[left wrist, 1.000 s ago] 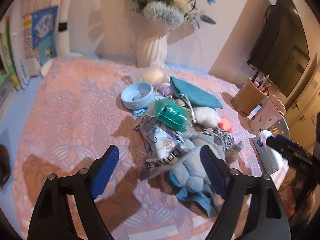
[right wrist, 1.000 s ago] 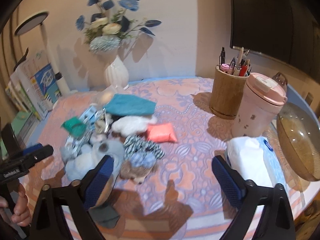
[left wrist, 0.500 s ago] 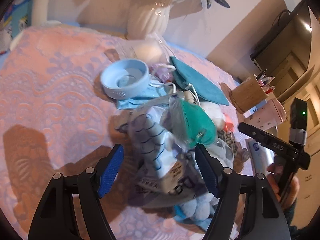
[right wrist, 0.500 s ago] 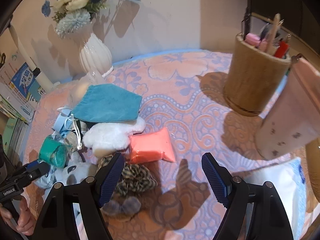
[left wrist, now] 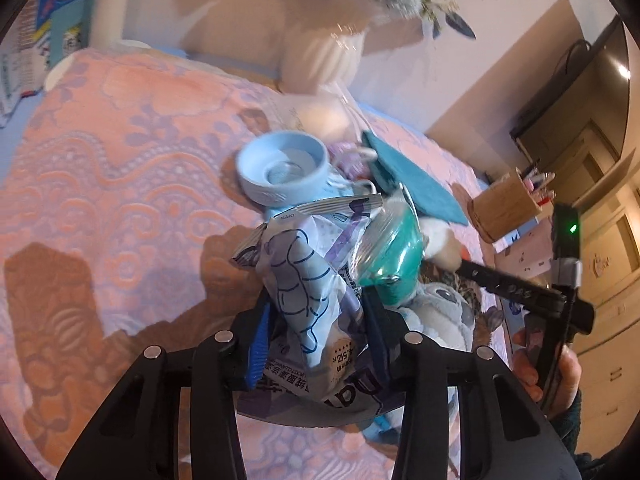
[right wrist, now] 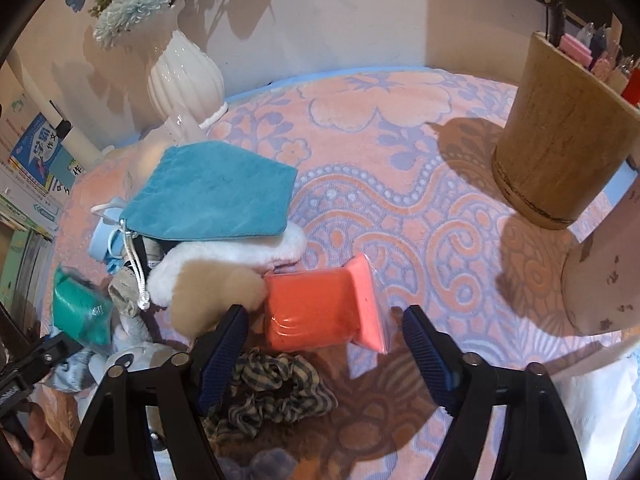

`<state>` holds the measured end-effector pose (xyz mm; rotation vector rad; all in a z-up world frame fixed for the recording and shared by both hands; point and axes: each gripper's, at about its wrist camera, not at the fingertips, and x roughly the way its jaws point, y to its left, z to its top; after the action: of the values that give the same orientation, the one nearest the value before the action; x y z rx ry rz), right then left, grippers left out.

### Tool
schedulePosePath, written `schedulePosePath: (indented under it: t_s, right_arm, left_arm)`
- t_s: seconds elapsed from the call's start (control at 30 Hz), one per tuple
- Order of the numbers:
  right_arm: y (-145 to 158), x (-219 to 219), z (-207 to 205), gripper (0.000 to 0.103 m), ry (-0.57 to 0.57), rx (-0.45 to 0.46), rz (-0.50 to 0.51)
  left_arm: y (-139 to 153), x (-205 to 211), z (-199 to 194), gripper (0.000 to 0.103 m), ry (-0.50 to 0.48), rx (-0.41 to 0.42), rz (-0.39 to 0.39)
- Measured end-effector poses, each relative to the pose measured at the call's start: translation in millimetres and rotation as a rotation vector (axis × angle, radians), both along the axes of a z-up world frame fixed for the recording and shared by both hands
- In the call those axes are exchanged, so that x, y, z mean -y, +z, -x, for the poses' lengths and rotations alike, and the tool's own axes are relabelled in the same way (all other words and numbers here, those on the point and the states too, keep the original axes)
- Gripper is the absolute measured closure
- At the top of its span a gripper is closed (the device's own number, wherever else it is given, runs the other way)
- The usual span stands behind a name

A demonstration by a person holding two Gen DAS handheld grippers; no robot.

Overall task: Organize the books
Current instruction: 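Grasp the snack bag with the left tool while the right tool grasps the orange-pink packet, then carry both items to the amber glass bowl and open both tools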

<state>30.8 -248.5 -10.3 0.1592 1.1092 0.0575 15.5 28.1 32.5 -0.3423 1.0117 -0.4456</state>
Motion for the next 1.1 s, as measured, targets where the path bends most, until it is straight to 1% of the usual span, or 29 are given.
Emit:
schedulePosePath:
  t_s: [0.03, 0.13, 0.2, 0.3, 0.33, 0.4, 0.57, 0.7, 0.8, 0.9, 1.0, 1.07, 1.1]
  right_arm:
    - [-2, 0, -1, 0.045, 0.000, -0.008, -0.004]
    - [3, 2, 5, 0.048, -0.019, 0.025, 0.014]
    - [12, 7, 13, 0.048, -0.043, 0.055, 0.017]
    - [33, 15, 33, 0.048, -0.118, 0.116, 0.086]
    - [38, 18, 38, 0.048, -0.128, 0.127, 0.090]
    - [48, 21, 52, 0.048, -0.121, 0.142, 0.077]
    - [57, 23, 77, 0.048, -0.108, 0.148, 0.061]
    - [68, 21, 90, 0.048, -0.100, 0.177, 0.044]
    - [88, 26, 105, 0.048, -0.107, 0.227, 0.046]
    - [111, 39, 122, 0.048, -0.137, 0.283, 0.054]
    - [133, 63, 142, 0.048, -0.193, 0.333, 0.065]
    - [145, 86, 158, 0.048, -0.246, 0.357, 0.076]
    - [149, 96, 164, 0.048, -0.270, 0.365, 0.079]
  left_arm:
    - [3, -5, 2, 0.064, 0.009, 0.008, 0.003]
    - [8, -13, 2, 0.064, 0.028, 0.023, -0.004]
    - [10, -16, 3, 0.064, 0.039, 0.031, -0.010]
    - [14, -16, 6, 0.064, 0.052, 0.054, -0.032]
    - [15, -16, 7, 0.064, 0.052, 0.061, -0.035]
    - [17, -14, 10, 0.064, 0.051, 0.066, -0.034]
    - [31, -11, 23, 0.065, 0.040, 0.105, -0.023]
    - [51, -3, 34, 0.065, 0.022, 0.151, -0.025]
    - [72, 12, 39, 0.065, -0.005, 0.200, -0.024]
    - [95, 38, 44, 0.065, -0.054, 0.248, -0.017]
    - [117, 83, 50, 0.065, -0.151, 0.291, -0.006]
    - [126, 116, 51, 0.065, -0.217, 0.298, -0.003]
    - [129, 129, 51, 0.065, -0.234, 0.299, -0.005]
